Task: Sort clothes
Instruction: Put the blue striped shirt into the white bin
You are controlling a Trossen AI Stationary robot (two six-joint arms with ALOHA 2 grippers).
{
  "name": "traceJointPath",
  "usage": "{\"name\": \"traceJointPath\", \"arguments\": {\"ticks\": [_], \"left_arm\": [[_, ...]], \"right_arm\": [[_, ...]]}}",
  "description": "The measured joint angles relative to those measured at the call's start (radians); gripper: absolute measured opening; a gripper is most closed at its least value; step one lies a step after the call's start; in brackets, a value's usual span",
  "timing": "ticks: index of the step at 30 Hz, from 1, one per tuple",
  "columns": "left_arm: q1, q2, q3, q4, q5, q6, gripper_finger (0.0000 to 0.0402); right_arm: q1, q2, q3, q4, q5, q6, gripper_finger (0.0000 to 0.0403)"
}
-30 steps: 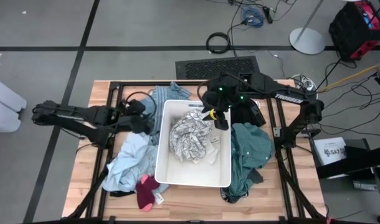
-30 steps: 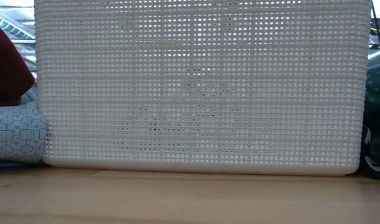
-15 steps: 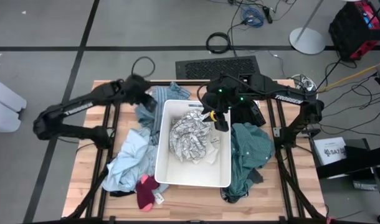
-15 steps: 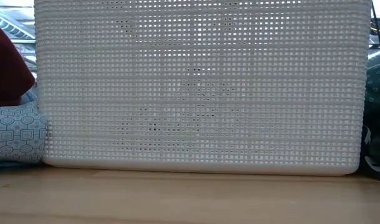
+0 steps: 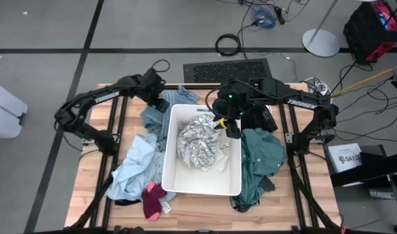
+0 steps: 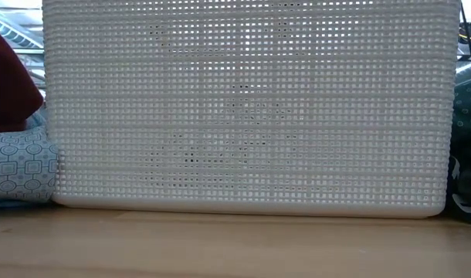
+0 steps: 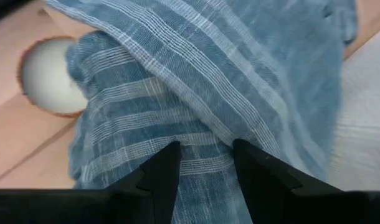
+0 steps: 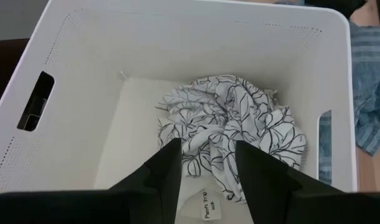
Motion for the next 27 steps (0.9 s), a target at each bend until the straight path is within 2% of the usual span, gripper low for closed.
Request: {"name": "traceJointPath", "arguments": {"ticks": [9, 13, 16, 21, 27], "left_arm": [[-0.003, 0.148, 0.0, 0.002, -0.019, 0.046, 0.0162], [-0.003, 0.189, 0.0, 0.001, -0.072, 0.053, 0.0152], [-0.003, 0.212, 0.001, -0.005, -0.113, 0.08, 0.0118], [-0.003, 0.219, 0.001, -0.018, -0.134, 0.131, 0.0021], [-0.002, 0.124, 0.007, -0.098, -0.189, 0.15, 0.001]], "right_arm": [[0.0, 0.0, 0.0, 0.001, 0.0, 0.002, 0.0139], [0.0, 0.0, 0.0, 0.001, 0.0, 0.002, 0.0139], [0.0, 0.0, 0.0, 0.001, 0.0, 0.002, 0.0139], [0.0, 0.0, 0.0, 0.003, 0.0, 0.001, 0.0139], [0.0, 0.0, 0.0, 0.007, 0.0, -0.005, 0.0139]]}}
